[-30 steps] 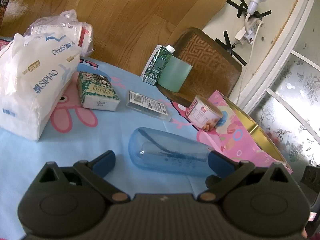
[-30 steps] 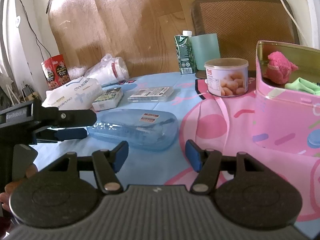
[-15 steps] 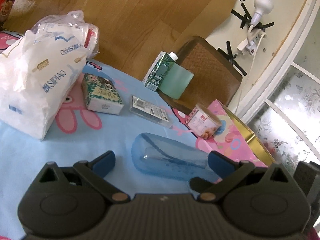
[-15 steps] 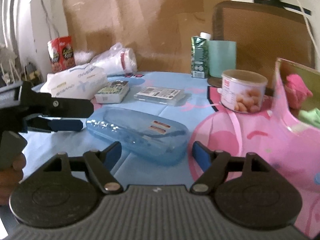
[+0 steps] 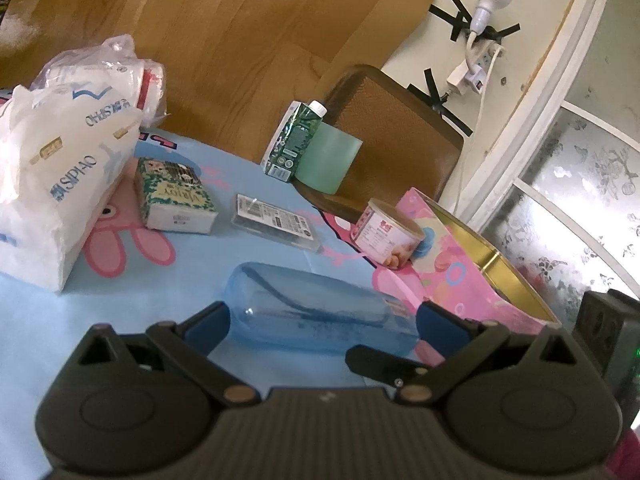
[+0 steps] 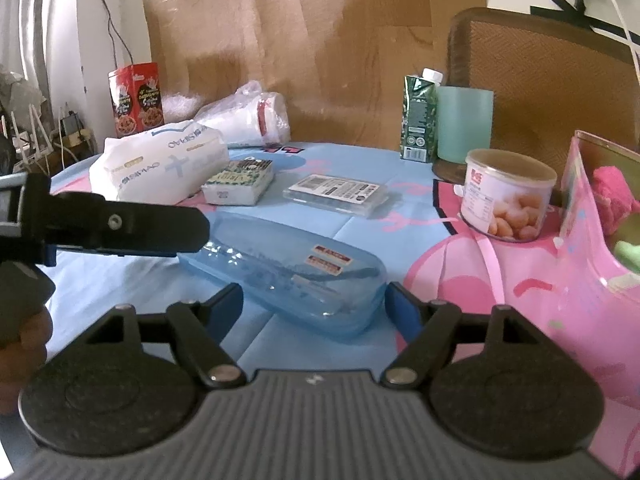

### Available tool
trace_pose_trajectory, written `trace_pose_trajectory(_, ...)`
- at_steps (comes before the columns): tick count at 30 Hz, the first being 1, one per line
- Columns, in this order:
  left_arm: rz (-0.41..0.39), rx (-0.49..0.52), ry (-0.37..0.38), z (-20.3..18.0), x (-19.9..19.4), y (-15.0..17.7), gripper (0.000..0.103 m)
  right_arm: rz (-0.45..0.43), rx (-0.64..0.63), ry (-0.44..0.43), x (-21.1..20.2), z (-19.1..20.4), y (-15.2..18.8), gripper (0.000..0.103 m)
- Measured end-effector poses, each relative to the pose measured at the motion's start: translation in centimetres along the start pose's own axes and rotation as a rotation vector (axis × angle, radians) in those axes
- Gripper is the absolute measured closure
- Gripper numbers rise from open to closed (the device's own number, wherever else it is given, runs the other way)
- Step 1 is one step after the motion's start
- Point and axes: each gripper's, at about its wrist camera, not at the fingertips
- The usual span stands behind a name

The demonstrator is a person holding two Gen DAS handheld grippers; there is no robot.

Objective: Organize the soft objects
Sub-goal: 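Move the left gripper around the clear blue plastic case, then close the left gripper on the clear blue case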

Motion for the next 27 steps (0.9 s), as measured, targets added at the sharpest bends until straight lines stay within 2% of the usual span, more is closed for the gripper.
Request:
trace_pose_trajectory(8,0.003,0.019,0.016,-0.3,0.1,-0.1,0.0,-0.018,0.013,0.017,-0.8,0.1,0.5,0.026)
trace_pose_trajectory(27,0.025,0.134,0.091,-2.1,0.3,0.1,0.0,-0.036,0.036,0.054,-3.6,-0.8,2.2,0.029)
Point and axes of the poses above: each gripper's, at about its wrist camera, not at the fingertips, and x roughly the way its jaws point, z to its left, y to its underside, and after that the axes turned 15 degrees about x, right-handed
